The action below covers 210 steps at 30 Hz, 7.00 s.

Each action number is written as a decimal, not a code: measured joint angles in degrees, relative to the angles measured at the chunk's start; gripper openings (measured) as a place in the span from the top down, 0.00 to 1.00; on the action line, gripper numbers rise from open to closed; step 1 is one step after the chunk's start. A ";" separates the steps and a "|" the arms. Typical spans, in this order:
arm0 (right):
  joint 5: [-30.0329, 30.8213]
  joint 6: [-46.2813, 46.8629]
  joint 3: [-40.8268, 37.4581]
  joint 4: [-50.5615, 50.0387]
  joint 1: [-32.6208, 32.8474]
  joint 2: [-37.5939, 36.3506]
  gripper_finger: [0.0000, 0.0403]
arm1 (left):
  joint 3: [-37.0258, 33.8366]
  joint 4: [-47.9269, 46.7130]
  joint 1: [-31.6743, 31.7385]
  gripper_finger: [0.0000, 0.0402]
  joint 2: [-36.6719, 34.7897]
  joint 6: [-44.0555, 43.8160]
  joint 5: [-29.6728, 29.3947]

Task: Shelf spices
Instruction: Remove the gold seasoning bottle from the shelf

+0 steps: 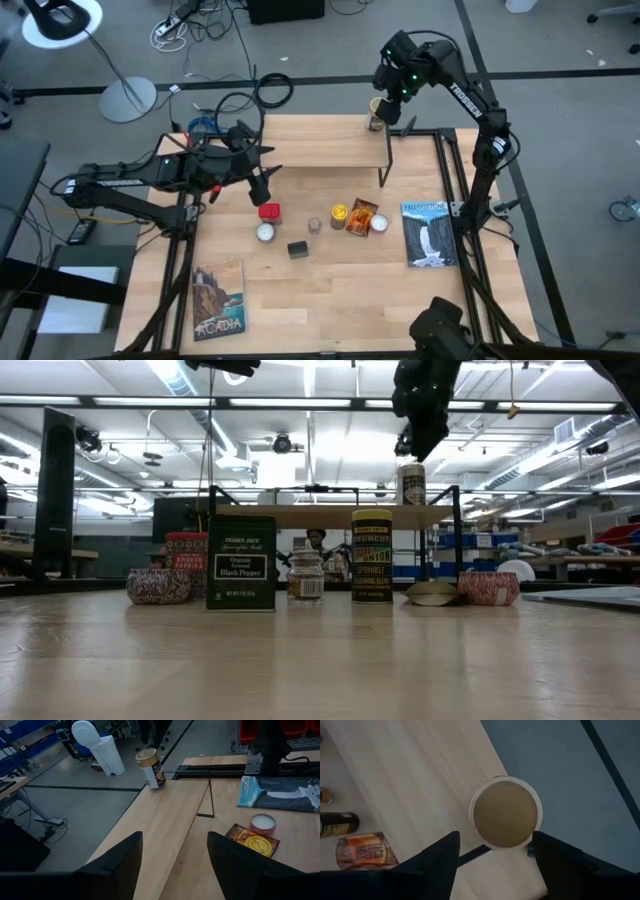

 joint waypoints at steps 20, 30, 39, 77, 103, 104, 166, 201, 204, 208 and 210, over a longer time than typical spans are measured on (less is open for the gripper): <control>-2.35 0.13 -3.26 4.55 -0.20 0.00 0.38 | 0.00 0.59 0.00 0.43 0.02 -0.31 0.42; -1.47 0.65 -3.26 7.48 -0.24 0.00 0.38 | 0.00 0.51 0.01 0.43 0.02 -0.33 0.41; -0.23 3.10 -3.26 7.68 -0.62 0.00 0.33 | 0.00 0.42 0.01 0.43 0.02 -0.28 0.40; -3.79 6.48 -6.54 10.50 -1.70 -0.13 0.32 | 0.00 0.35 0.00 0.43 0.02 -0.31 0.95; 13.36 6.50 -0.75 14.56 5.85 -6.66 0.41 | 0.00 2.65 0.02 0.44 0.91 0.11 1.05; 13.36 7.46 -0.73 15.14 5.99 -8.04 0.42 | 0.00 3.33 0.02 0.44 1.22 0.15 1.04; 35.84 17.97 -65.79 47.79 23.06 -48.87 0.12 | -0.01 14.81 0.17 0.44 6.47 7.31 1.23; 31.62 8.01 -65.79 58.74 21.00 -48.76 0.12 | 0.00 15.73 0.19 0.44 6.47 6.95 1.25; 31.04 7.97 -65.77 59.16 21.02 -48.24 0.03 | 0.00 16.49 0.20 0.44 6.47 6.98 1.25; 30.87 7.96 -65.77 59.39 20.24 -46.31 0.04 | 0.02 16.87 0.20 0.44 6.47 7.21 1.25; 29.92 7.93 -65.77 59.52 19.67 -44.80 0.03 | 0.02 16.95 0.19 0.44 6.47 7.49 1.25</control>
